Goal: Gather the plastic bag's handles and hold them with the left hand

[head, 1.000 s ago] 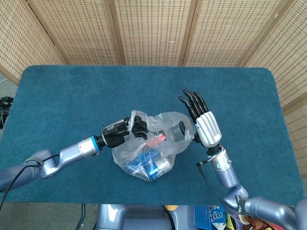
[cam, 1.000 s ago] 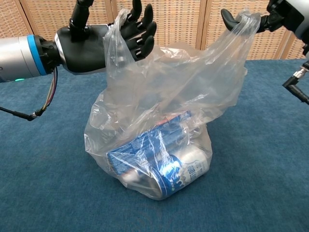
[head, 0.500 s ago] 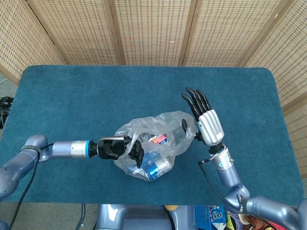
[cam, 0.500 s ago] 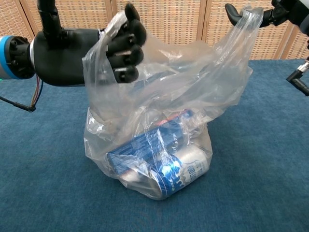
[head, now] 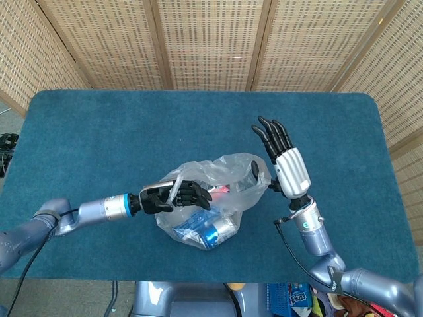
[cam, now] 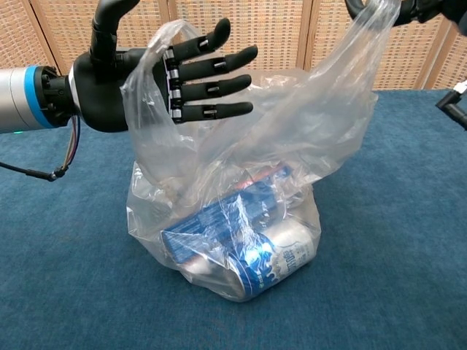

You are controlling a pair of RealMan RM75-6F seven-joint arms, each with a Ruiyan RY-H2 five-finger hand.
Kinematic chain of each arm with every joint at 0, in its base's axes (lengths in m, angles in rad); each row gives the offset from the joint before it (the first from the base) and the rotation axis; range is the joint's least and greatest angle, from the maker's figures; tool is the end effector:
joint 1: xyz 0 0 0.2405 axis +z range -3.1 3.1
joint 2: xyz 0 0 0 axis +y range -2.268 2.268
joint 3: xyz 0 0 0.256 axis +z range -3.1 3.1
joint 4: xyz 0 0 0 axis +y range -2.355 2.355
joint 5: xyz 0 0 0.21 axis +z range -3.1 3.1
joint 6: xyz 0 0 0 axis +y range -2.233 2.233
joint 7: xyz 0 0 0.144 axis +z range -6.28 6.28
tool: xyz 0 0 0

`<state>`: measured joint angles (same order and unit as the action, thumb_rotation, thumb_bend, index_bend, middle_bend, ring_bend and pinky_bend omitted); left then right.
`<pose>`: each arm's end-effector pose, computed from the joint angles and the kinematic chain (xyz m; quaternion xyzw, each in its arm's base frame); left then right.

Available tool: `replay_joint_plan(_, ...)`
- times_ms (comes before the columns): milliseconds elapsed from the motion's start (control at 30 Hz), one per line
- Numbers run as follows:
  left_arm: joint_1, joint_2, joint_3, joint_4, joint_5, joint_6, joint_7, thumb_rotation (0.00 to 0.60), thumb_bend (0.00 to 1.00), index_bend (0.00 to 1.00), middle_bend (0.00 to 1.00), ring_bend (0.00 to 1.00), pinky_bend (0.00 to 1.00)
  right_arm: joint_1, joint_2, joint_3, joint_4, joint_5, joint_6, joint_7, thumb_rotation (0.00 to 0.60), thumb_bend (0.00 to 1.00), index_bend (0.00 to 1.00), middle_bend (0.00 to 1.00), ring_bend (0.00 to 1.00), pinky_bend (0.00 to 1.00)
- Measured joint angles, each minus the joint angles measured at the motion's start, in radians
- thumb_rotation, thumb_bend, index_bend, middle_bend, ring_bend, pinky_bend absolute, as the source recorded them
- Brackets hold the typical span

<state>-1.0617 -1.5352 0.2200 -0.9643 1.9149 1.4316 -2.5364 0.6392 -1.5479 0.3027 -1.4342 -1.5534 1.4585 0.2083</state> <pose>-0.1003 0.3516 0.0126 0.3738 0.7835 0.3372 0.3643 -0.1140 -0.3380 0.0763 0.5547 -0.3094 0.6950 0.3369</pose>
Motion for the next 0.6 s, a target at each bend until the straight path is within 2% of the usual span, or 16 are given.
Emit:
replay_joint_plan(300,0.038,0.068,-0.07,-0.29,-0.165,-0.125,0.414,0.6,0.03,0.31,0.24,0.21,0.16,0.002,0.042,0.009,-0.08,-0.004,-0.008,-0.007,0.6,0.6,0.0,0.01,0.0,0.0)
replay_joint_plan(400,0.048,0.081,-0.092,-0.339,-0.202,-0.158,0.51,0.6,0.01,0.26,0.21,0.18,0.16,0.006,0.056,0.015,-0.107,-0.002,-0.016,-0.019,0.6,0.6,0.0,0.01,0.0,0.0)
replay_joint_plan(600,0.072,0.082,-0.125,-0.379,-0.246,-0.185,0.636,0.6,0.01,0.24,0.21,0.17,0.16,0.01,0.08,0.02,-0.159,0.004,-0.031,-0.035,0.6,0.6,0.0,0.01,0.0,0.0)
